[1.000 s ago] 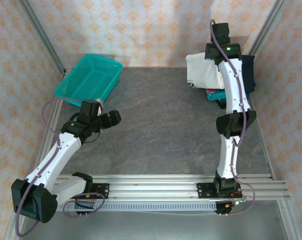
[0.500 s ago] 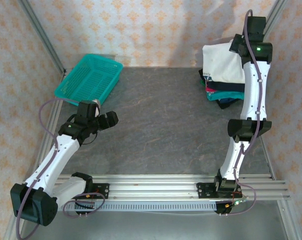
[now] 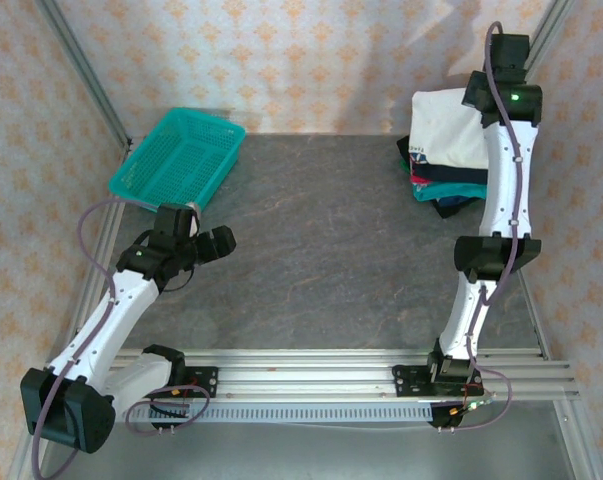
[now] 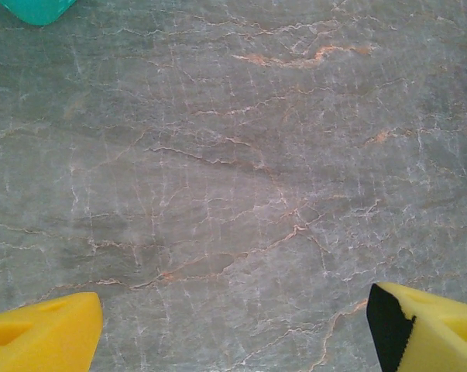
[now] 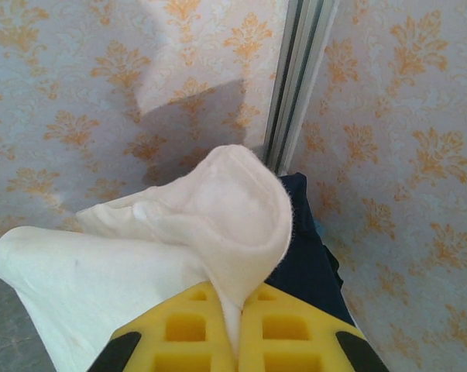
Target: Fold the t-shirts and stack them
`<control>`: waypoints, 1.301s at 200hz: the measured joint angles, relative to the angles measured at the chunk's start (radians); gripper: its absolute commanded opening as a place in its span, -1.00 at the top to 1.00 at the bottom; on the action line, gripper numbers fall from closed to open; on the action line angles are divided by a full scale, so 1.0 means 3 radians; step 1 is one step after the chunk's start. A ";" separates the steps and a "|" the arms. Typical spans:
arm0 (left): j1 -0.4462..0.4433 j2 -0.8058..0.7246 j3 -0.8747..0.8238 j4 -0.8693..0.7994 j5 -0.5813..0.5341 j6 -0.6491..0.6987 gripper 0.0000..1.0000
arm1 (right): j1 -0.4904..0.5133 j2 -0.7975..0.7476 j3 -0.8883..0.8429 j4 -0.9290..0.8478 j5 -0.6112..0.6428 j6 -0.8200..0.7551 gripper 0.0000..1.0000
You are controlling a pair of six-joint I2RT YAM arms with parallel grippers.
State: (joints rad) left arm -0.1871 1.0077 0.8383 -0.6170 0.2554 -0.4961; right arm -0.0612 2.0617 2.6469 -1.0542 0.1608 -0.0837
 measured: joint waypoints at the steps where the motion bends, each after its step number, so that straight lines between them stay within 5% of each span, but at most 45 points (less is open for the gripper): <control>1: 0.0000 -0.0001 -0.0001 0.0000 0.0003 0.0000 -0.78 | 0.0005 0.0000 0.0000 0.0000 0.0011 -0.0004 1.00; 77: 0.0000 -0.0051 -0.0056 0.0001 0.0211 -0.0011 -0.78 | 0.0197 0.0038 -0.0109 0.0140 0.0880 -0.0291 1.00; 108: -0.0006 -0.0038 -0.0055 0.0001 0.0277 -0.0011 -0.78 | 0.0220 -0.0070 -0.0682 0.0534 0.1116 -0.0465 1.00; 158: -0.0089 0.0189 0.0051 -0.0003 0.0287 0.0031 -0.78 | 0.0356 -0.0640 -0.2491 0.1993 0.1377 -0.1333 1.00; 260: -0.0186 0.0490 0.0245 -0.0003 0.0296 0.0167 -0.76 | 0.0426 -0.0949 -0.3665 0.3913 0.1385 -0.3030 1.00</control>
State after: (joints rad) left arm -0.2428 1.1545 0.9119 -0.6178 0.3443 -0.4461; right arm 0.0666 1.7771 1.5475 0.1196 0.5762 -0.9928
